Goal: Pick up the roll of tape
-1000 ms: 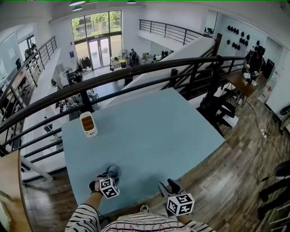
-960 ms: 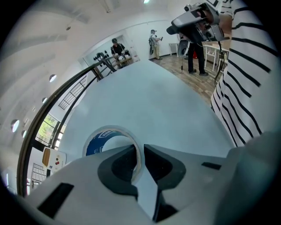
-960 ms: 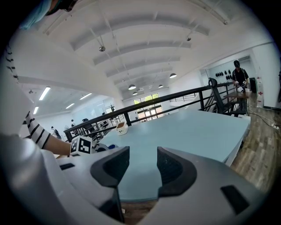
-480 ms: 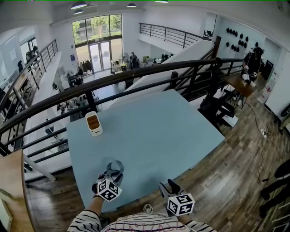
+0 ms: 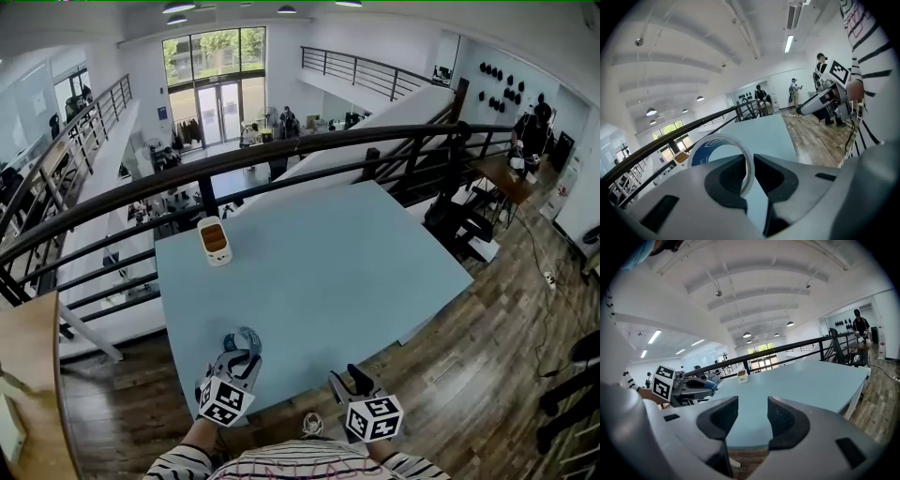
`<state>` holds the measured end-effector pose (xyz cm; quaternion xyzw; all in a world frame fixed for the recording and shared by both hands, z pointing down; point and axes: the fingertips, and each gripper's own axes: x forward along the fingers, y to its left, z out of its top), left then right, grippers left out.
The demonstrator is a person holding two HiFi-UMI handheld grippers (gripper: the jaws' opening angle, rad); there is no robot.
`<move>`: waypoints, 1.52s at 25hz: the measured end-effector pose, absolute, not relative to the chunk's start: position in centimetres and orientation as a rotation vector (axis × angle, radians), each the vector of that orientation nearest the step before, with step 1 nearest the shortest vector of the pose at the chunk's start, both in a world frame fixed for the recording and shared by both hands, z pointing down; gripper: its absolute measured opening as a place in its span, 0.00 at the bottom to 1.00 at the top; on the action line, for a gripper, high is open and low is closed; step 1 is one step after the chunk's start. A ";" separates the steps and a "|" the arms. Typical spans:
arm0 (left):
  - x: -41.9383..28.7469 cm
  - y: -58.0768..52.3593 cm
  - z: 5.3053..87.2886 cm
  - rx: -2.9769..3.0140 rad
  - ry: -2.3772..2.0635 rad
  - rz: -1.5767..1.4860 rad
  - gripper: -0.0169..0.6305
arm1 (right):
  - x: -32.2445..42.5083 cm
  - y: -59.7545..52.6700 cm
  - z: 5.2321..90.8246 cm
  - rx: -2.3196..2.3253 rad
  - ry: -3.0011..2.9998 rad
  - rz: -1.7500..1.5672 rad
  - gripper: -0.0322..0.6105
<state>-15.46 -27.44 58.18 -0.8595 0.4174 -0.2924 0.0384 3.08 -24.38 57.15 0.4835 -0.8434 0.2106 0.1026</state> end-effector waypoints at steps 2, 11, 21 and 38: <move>-16.2 -25.9 57.4 -2.654 1.320 -0.847 0.13 | 2.2 -23.2 56.8 1.423 -2.496 0.613 0.35; -18.1 -18.7 54.3 -2.700 1.379 -0.686 0.13 | 0.2 -18.1 54.8 1.481 -2.510 0.567 0.35; -19.7 -12.9 53.8 -2.729 1.373 -0.614 0.13 | -1.1 -13.3 53.9 1.561 -2.504 0.525 0.33; -20.4 -8.3 54.8 -2.778 1.302 -0.601 0.13 | -2.7 -9.0 54.7 1.587 -2.460 0.467 0.10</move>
